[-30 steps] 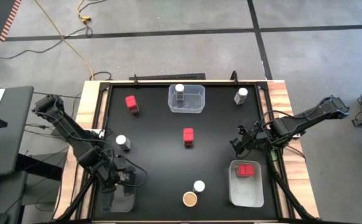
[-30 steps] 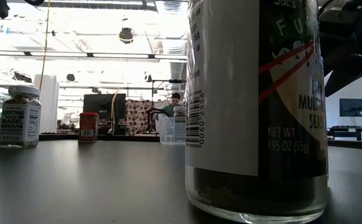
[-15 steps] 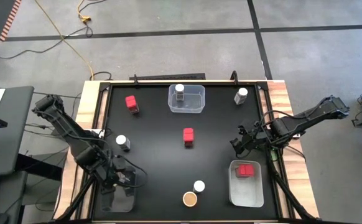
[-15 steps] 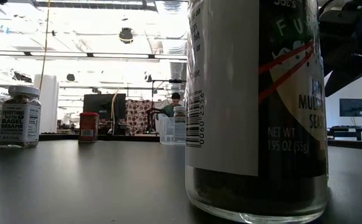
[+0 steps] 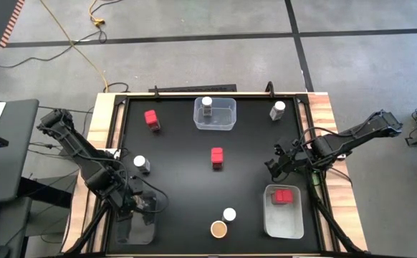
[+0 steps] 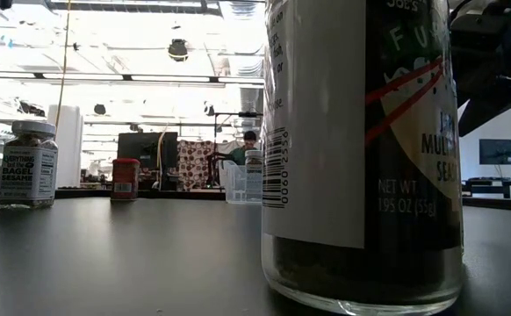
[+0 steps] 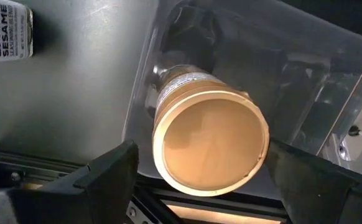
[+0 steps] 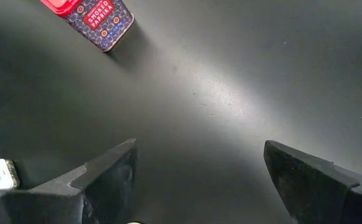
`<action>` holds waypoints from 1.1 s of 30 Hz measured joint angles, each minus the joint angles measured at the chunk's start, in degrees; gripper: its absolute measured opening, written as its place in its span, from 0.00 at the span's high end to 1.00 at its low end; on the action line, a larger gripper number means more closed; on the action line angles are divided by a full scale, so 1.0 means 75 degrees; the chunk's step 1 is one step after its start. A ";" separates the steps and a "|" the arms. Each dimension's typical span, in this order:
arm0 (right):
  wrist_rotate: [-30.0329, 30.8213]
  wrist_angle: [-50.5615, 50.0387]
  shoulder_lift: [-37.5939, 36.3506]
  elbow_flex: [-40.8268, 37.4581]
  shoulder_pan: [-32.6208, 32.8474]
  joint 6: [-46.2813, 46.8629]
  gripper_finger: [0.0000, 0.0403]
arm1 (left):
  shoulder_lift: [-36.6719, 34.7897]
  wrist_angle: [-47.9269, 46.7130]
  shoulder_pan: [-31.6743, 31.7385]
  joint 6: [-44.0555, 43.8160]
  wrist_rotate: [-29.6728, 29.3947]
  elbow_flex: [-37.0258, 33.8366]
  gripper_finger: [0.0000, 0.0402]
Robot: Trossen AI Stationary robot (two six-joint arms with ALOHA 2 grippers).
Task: Sort spices by type
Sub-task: Put the top brown spice bottle into the black bin, then put the top right white spice bottle into the transparent bin
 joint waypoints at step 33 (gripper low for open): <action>0.0000 -0.0003 0.0000 0.0000 0.0000 -0.0003 0.08 | 0.0000 -0.0258 0.0000 -0.0329 0.0057 0.0290 0.17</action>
